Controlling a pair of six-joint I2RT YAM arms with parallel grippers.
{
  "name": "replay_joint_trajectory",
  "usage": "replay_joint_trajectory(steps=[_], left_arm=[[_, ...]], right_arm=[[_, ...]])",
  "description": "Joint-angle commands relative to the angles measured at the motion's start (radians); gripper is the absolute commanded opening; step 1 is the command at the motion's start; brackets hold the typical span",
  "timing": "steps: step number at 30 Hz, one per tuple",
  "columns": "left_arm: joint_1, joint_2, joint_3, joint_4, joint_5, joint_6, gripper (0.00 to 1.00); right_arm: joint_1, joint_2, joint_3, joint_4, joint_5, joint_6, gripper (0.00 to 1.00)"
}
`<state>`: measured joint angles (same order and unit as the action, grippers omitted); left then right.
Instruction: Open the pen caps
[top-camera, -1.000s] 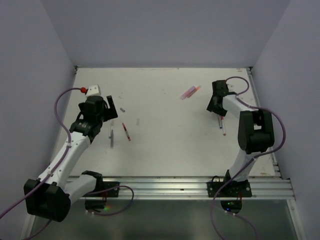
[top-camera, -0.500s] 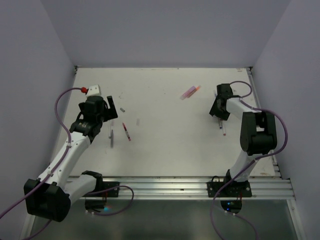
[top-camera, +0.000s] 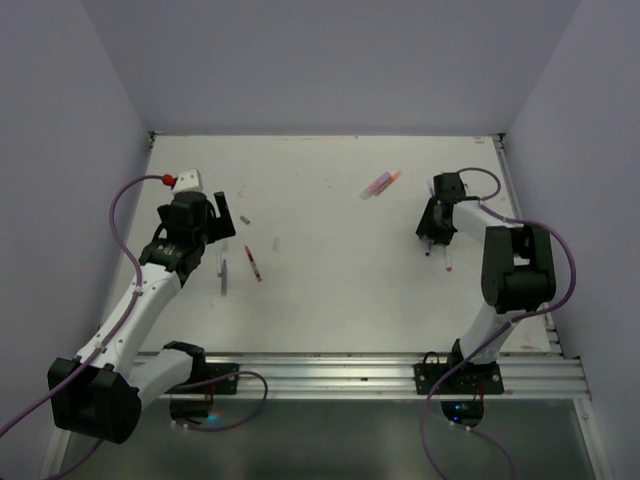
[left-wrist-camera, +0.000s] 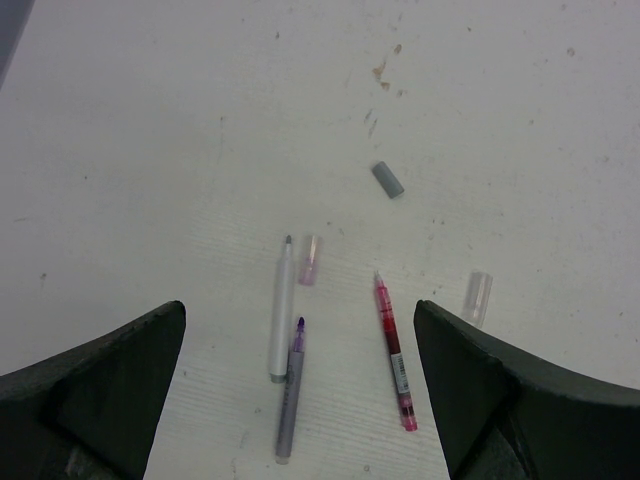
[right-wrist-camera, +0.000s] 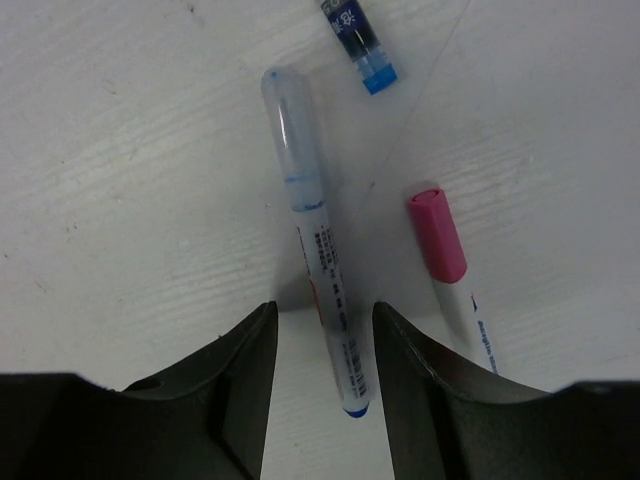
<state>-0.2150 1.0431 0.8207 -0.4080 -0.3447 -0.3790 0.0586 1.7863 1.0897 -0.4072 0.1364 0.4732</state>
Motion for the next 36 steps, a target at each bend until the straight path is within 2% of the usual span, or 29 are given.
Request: replay_joint_trajectory(steps=[1,7,15,22,24,28,32,36], left_arm=[[0.009,-0.002,-0.003,0.035,0.003,0.022,1.0],[0.009,0.003,-0.003,0.037,0.012,0.023,1.0],[0.009,0.003,-0.006,0.04,0.013,0.022,1.0],[0.009,0.005,-0.009,0.043,0.033,0.02,1.0],[0.008,0.005,-0.011,0.052,0.064,0.02,1.0],[0.009,0.003,-0.026,0.084,0.166,0.015,1.0],[0.009,0.012,-0.011,0.115,0.336,-0.056,1.0],[0.009,0.015,0.021,0.155,0.486,-0.167,1.0]], right_arm=[[0.004,-0.044,-0.016,-0.008,-0.055,-0.031,0.46],[0.006,-0.062,-0.014,-0.036,0.009,-0.053,0.41],[0.03,-0.036,0.002,-0.067,0.025,-0.084,0.41],[0.073,-0.028,-0.001,-0.079,0.008,-0.111,0.29],[0.087,-0.021,0.001,-0.088,0.017,-0.119,0.23],[0.132,-0.037,-0.01,-0.068,-0.007,-0.134,0.0],[0.246,-0.135,-0.049,0.033,-0.066,-0.145,0.0],[0.404,-0.263,-0.111,0.16,-0.112,-0.081,0.0]])
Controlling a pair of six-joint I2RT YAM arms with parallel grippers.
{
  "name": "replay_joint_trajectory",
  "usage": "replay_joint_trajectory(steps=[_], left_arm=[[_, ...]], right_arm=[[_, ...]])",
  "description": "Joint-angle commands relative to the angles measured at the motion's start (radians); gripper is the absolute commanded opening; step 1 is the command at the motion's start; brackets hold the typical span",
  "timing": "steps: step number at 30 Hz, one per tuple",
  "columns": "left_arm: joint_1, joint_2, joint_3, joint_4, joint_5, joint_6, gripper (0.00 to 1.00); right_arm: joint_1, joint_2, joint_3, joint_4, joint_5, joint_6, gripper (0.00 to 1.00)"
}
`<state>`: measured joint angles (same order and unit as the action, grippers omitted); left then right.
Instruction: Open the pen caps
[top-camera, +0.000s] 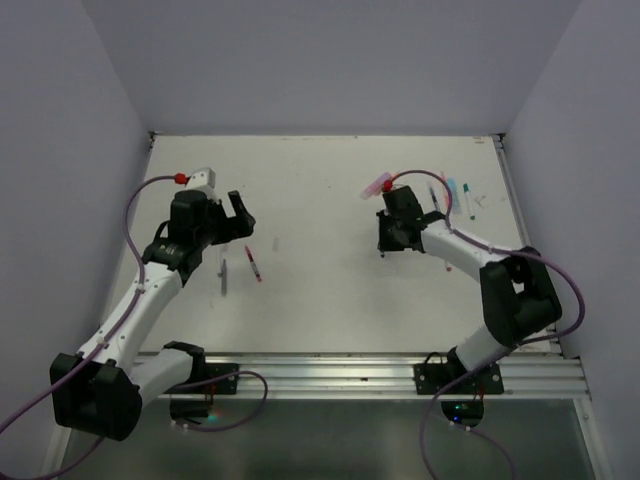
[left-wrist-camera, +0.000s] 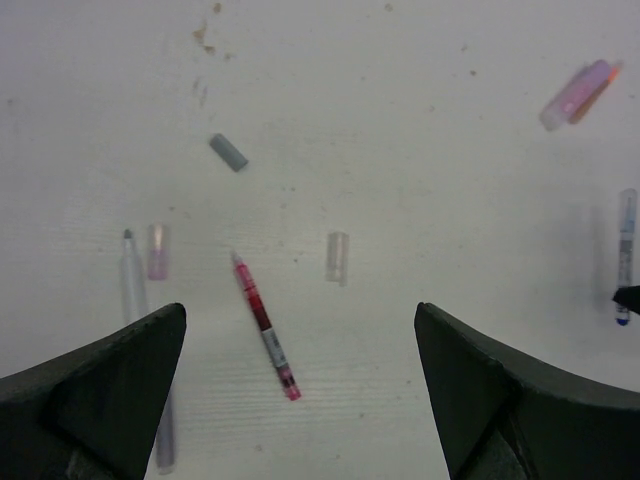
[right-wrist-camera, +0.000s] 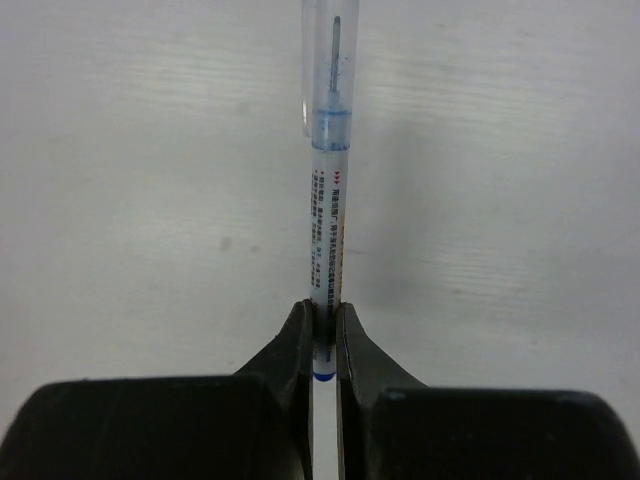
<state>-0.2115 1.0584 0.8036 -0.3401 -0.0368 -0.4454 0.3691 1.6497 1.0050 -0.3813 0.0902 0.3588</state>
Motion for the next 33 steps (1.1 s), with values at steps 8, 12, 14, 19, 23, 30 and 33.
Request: replay_joint_trajectory(steps=[8,12,14,19,23,30,33], left_arm=[[-0.054,0.044,0.092,0.214,0.275,-0.268,1.0],[-0.193,0.093,0.147,0.224,0.145,-0.297,0.99],[-0.23,0.113,0.163,0.243,0.129,-0.302,0.98],[-0.278,0.163,0.152,0.303,0.092,-0.288,0.93],[-0.287,0.166,0.112,0.366,0.107,-0.303,0.84],[-0.31,0.213,0.098,0.409,0.11,-0.34,0.73],[-0.319,0.227,0.095,0.429,0.11,-0.351,0.66]], right_arm=[[0.298,-0.29,-0.137,0.436,-0.152,0.143,0.0],[0.395,-0.285,-0.108,0.432,-0.067,0.126,0.0],[0.415,-0.266,-0.095,0.43,-0.07,0.117,0.0],[0.45,-0.246,-0.108,0.493,-0.125,0.143,0.0],[0.458,-0.246,-0.111,0.519,-0.126,0.151,0.0],[0.465,-0.228,-0.114,0.559,-0.144,0.157,0.0],[0.472,-0.226,-0.115,0.571,-0.148,0.16,0.0]])
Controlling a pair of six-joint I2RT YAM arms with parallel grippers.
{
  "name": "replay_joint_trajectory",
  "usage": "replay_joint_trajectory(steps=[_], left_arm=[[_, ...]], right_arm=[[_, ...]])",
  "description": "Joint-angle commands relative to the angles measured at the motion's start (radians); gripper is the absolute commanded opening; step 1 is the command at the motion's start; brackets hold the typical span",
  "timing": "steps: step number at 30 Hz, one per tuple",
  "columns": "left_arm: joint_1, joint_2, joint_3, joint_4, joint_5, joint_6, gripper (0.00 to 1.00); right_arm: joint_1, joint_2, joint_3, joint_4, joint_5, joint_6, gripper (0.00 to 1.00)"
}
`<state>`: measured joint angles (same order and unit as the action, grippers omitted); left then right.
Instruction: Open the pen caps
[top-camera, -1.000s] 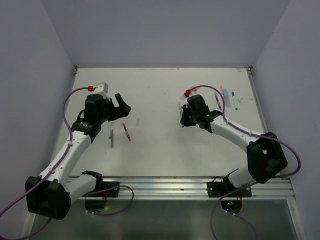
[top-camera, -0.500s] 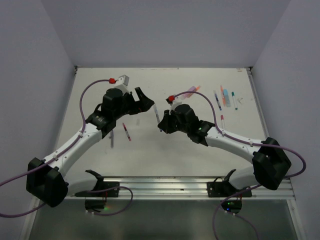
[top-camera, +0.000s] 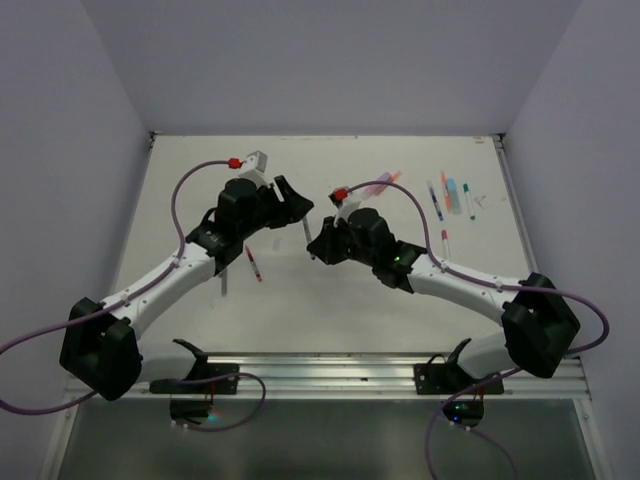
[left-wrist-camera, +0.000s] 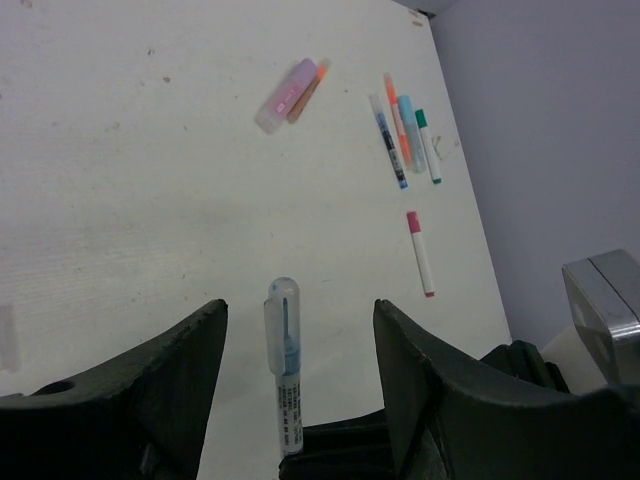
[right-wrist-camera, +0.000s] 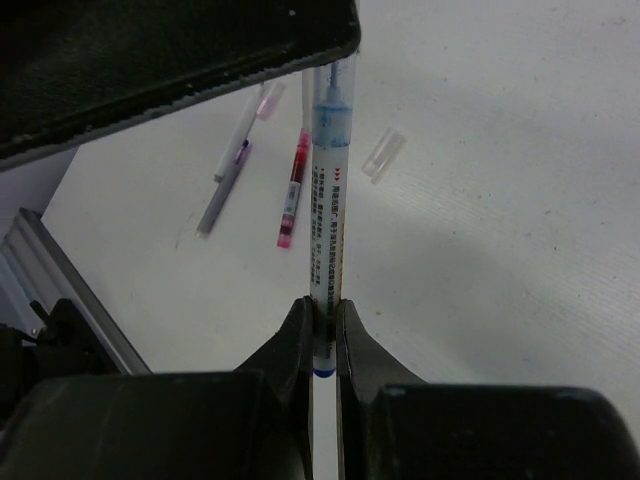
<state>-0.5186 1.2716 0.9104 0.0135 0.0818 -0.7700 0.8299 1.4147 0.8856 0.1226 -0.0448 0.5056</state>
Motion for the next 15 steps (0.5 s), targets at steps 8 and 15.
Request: replay_joint_trajectory(steps=[8,15], left_arm=[[-0.029,0.038,-0.008,0.094,-0.022,-0.031,0.5],[-0.034,0.048,-0.015,0.105,-0.034,-0.029,0.32]], right_arm=[[0.02,0.012,0.003,0.091,-0.021,0.013,0.0],[0.025,0.02,0.004,0.095,-0.027,0.01,0.0]])
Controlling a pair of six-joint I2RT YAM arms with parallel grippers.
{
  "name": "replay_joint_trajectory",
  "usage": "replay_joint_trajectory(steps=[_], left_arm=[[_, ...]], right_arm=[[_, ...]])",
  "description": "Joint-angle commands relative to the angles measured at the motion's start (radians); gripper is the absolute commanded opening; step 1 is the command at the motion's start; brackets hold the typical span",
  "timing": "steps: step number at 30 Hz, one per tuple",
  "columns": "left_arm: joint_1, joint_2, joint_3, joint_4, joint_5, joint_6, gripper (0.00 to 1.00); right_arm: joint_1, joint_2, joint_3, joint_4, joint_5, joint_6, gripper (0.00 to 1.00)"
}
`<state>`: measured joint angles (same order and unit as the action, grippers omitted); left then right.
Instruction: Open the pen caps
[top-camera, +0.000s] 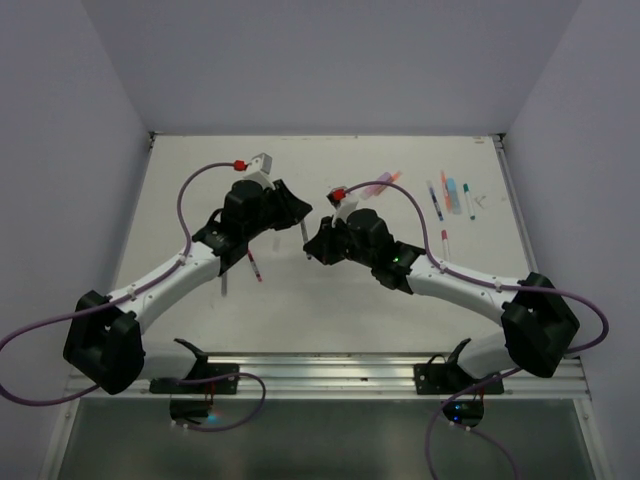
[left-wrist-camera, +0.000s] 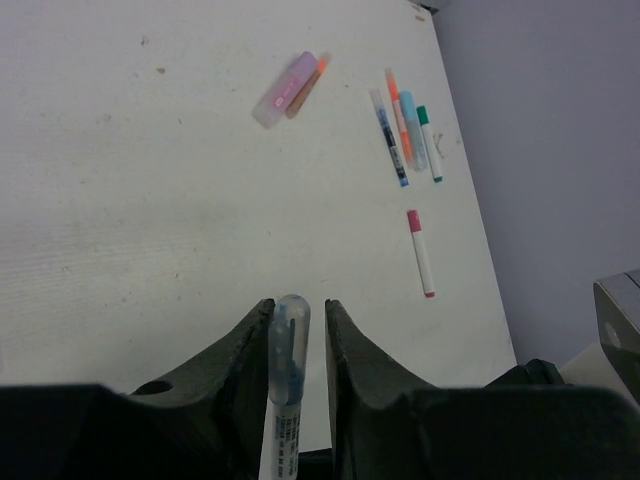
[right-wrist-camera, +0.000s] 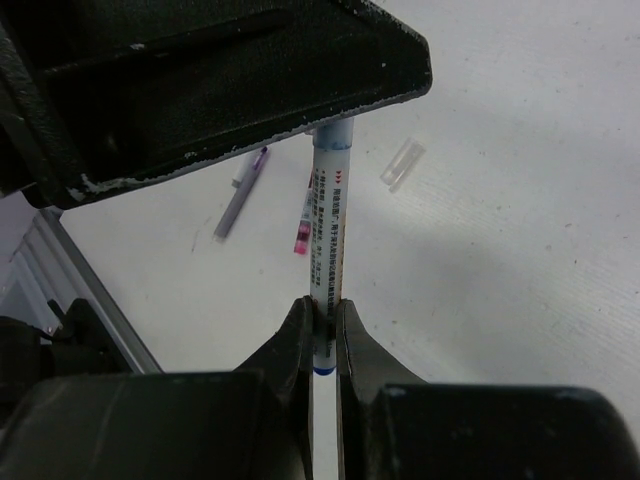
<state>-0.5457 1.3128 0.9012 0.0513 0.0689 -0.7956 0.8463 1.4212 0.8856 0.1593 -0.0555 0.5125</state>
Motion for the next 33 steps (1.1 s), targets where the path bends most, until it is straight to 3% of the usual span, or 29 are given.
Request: replay_joint_trajectory(steps=[1,8,10,12,14,33], left_arm=[[-0.007,0.006,-0.007,0.07,-0.024,-0.004,0.29],[-0.011,0.0,-0.024,0.079,-0.04,0.002,0.0],[-0.011,-0.006,-0.031,0.091,-0.037,0.003,0.0],[-0.011,-0.014,-0.042,0.102,-0.031,0.002,0.0],[-0.011,-0.018,-0.05,0.105,-0.029,0.002,0.0],[-0.011,-0.032,-0.061,0.094,-0.037,0.019,0.0]], right_arm=[[0.008,0.015,0.004,0.059,-0.018,0.004,0.0],[0.011,0.018,-0.007,0.08,-0.033,0.001,0.0],[0.011,0.025,-0.013,0.097,-0.04,0.006,0.05],[0.011,0.038,-0.016,0.111,-0.046,0.011,0.16],[0.01,0.05,-0.007,0.114,-0.047,0.012,0.2],[0.01,0.111,0.065,0.105,-0.044,-0.025,0.26]])
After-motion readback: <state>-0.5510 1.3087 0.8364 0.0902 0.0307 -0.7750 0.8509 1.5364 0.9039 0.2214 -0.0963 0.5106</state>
